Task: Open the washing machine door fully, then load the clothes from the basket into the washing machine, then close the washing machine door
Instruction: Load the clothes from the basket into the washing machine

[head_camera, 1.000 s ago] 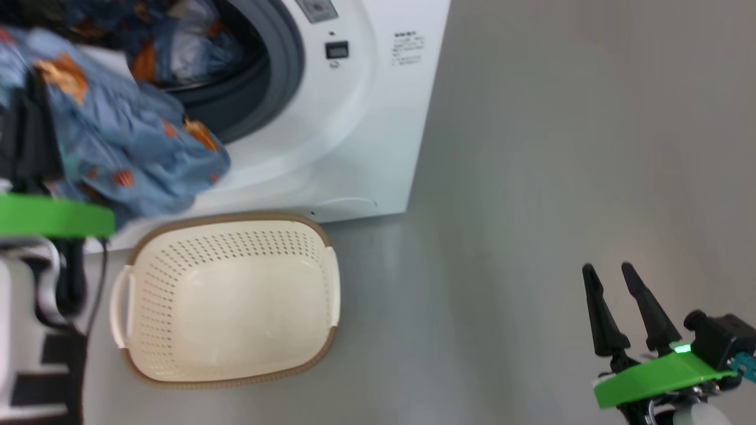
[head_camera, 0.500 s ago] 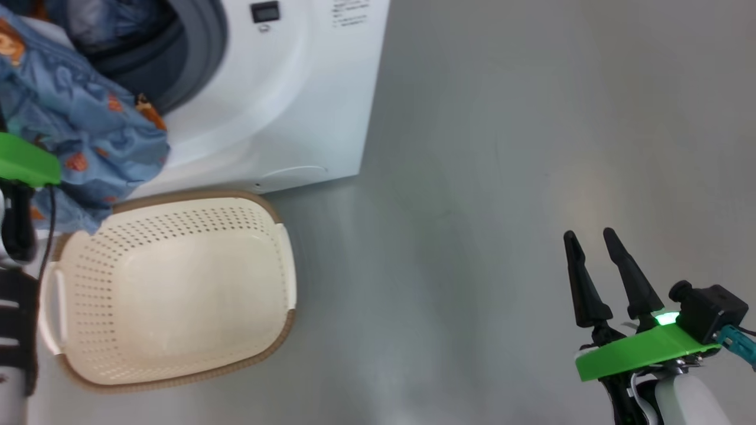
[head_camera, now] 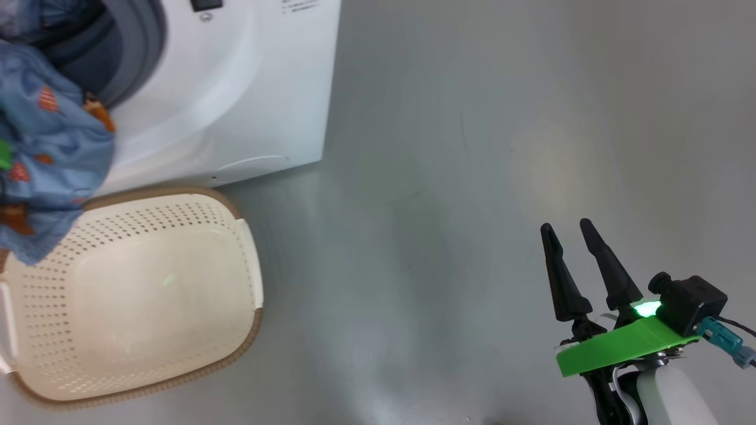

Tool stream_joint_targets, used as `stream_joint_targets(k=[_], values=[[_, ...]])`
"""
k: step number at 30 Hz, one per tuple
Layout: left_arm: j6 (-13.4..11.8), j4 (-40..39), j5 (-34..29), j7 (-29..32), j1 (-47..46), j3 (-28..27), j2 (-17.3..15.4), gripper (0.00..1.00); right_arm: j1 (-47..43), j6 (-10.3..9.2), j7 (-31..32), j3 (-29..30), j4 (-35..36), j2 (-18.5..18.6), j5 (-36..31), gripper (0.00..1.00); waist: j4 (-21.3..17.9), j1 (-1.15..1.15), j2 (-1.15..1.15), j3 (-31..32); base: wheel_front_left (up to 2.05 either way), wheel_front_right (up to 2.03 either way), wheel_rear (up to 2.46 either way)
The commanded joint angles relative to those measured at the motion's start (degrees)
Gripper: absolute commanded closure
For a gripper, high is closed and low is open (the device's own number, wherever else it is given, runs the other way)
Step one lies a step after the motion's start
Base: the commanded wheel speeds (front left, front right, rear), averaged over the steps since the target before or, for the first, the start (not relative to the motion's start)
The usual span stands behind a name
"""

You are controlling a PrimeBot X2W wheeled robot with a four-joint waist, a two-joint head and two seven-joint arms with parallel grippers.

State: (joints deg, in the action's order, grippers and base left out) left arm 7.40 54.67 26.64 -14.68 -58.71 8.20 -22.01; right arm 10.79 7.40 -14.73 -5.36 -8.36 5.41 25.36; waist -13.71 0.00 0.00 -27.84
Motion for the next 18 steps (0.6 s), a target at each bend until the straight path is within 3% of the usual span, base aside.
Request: stream_joint_targets(k=[1, 7, 10, 13, 14, 15, 16, 17, 18], values=[[0.1, -0.6, 0.2, -0.3, -2.7, -0.9, -3.9, 1.00, 0.5, 0.09, -0.3, -1.6, 1.4, 0.0, -0.1, 0.00, -1.1, 0.00, 0.00, -1.0, 0.00, 0.00, 0.00], [0.0, -7.4, -2.9, -0.3, -6.9, -4.2, -5.7, 1.00, 0.8, 0.09, -0.3, -1.6, 1.8, -0.4, -0.1, 0.00, -2.1, 0.00, 0.00, -2.3, 0.00, 0.00, 0.00], [0.0, -13.2, -5.9, -0.3, -6.4, -9.3, -4.8, 1.00, 1.1, 0.09, -0.3, -1.8, 1.7, -0.7, -0.1, 0.00, -2.6, 0.00, 0.00, -2.6, 0.00, 0.00, 0.00], [0.0, -12.1, -8.1, -0.3, -4.4, -9.9, -3.7, 1.00, 1.1, 0.09, -0.3, -1.9, 1.6, -0.9, -0.1, 0.00, -2.8, 0.00, 0.00, -2.4, 0.00, 0.00, 0.00], [0.0, -11.0, -8.4, -0.3, -4.0, -10.0, -3.3, 0.55, 1.1, 0.09, -0.3, -1.9, 1.6, -0.9, -0.1, 0.00, -2.8, 0.00, 0.00, -2.3, 0.00, 0.00, 0.00], [0.1, -9.6, -8.4, -0.3, -3.6, -10.1, -3.0, 0.17, 1.1, 0.09, -0.3, -1.9, 1.6, -1.0, -0.1, 0.00, -2.7, 0.00, 0.00, -2.2, 0.00, 0.00, 0.00], [0.1, -9.6, -8.4, -0.3, -3.6, -10.1, -3.0, 0.17, 1.1, 0.09, -0.3, -1.9, 1.6, -1.0, -0.1, 0.00, -2.7, 0.00, 0.00, -2.2, 0.00, 0.00, 0.00], [0.1, -8.7, -8.5, -0.3, -3.4, -10.0, -2.8, 0.00, 1.0, 0.09, -0.3, -1.9, 1.6, -1.0, 0.0, 0.00, -2.7, 0.00, 0.00, -2.1, 0.00, 0.00, 0.00], [0.1, -7.7, -8.3, -0.3, -3.1, -10.0, -2.5, 0.00, 1.0, 0.09, -0.3, -1.9, 1.5, -1.0, 0.0, 0.00, -2.6, 0.00, 0.00, -2.0, 0.00, 0.00, 0.00]])
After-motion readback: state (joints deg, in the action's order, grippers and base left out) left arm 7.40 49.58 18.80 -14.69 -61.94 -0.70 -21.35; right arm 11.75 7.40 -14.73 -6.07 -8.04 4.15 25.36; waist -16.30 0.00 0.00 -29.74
